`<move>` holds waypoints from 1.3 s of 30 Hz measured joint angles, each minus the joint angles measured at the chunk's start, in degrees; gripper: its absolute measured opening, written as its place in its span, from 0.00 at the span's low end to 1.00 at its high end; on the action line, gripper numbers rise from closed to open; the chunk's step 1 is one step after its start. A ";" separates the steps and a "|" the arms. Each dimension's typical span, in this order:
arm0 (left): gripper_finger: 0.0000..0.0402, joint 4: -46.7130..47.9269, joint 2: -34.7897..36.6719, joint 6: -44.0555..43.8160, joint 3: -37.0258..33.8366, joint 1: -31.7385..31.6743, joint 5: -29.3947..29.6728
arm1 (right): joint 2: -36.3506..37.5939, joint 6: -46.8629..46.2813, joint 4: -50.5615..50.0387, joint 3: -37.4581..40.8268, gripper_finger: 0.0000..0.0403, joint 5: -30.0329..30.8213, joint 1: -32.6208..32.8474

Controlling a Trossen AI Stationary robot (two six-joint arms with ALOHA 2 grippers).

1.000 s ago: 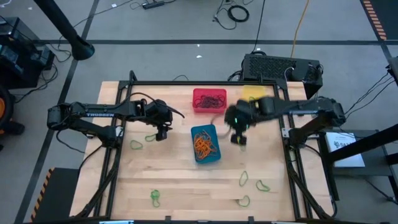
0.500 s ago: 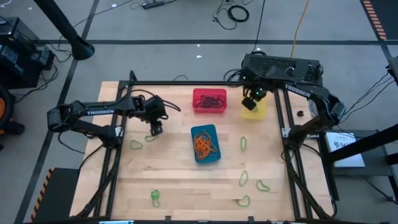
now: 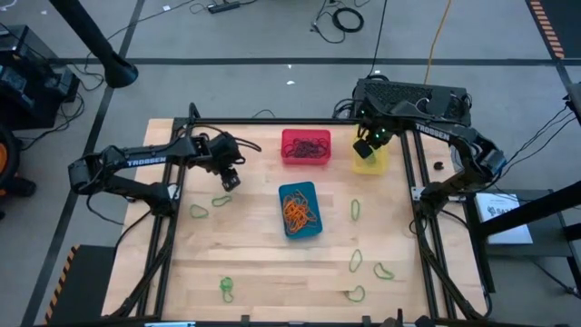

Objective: Sort rubber bands into baskets
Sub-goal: Put the green rubber band into the yellow bin

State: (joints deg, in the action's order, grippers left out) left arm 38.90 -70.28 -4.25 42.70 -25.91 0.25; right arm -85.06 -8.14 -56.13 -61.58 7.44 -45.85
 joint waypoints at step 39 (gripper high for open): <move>0.49 6.77 0.23 6.15 0.02 -8.66 7.26 | -11.48 0.05 62.92 -7.28 0.36 -16.39 31.42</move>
State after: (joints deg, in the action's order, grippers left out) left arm 45.67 -70.06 1.90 42.72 -34.57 7.51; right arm -96.53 -8.09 6.79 -68.86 -8.95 -14.43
